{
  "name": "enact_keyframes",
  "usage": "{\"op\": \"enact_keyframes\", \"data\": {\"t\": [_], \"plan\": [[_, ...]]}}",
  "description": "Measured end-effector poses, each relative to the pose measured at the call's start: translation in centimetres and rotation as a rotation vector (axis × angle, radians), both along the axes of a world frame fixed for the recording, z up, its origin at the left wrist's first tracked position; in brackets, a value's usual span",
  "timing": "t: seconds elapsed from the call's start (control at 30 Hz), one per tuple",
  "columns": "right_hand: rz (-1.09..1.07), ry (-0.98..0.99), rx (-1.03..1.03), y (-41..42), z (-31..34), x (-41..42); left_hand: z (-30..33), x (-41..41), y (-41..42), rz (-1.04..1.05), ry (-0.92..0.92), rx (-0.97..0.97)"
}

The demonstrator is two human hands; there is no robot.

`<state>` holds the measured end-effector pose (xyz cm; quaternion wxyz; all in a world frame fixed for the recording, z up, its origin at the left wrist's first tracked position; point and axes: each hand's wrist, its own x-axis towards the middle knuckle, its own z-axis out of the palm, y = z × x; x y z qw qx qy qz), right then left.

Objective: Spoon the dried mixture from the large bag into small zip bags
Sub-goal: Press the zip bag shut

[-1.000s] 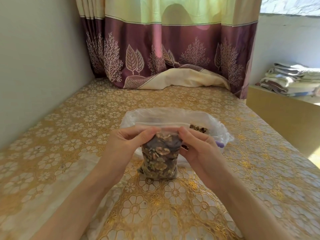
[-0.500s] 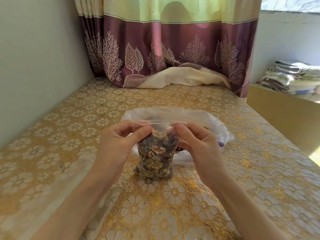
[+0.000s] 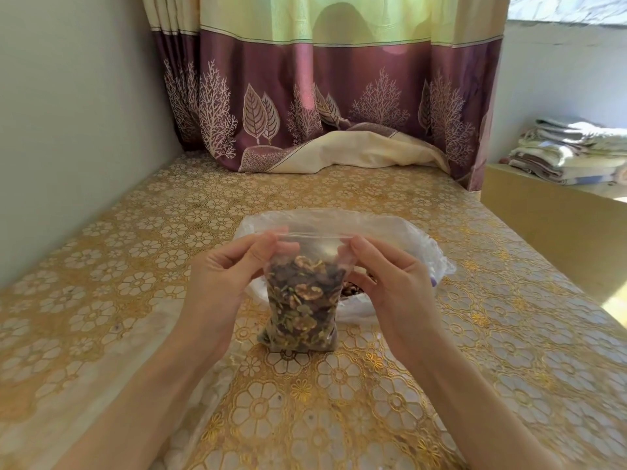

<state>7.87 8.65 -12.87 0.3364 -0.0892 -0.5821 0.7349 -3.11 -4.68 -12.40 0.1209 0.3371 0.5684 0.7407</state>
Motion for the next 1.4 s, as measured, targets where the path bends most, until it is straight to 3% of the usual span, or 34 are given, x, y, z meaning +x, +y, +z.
{"op": "enact_keyframes", "data": {"t": [0.67,0.97,1.17,1.4], "plan": [[-0.094,-0.036,-0.028,0.5,-0.1,0.4,0.5,-0.4,-0.6,-0.003,0.022,0.025],[-0.044,-0.066,0.186,1.0,-0.6,0.0,0.0,-0.7,-0.3,0.047,0.028,-0.026],[-0.047,-0.027,0.198,0.8,-0.4,-0.1,-0.3,-0.4,0.0,0.074,0.146,-0.055],[-0.034,-0.074,0.316,0.6,-0.2,-0.4,-0.4,-0.5,0.2,0.014,0.129,-0.114]]}}
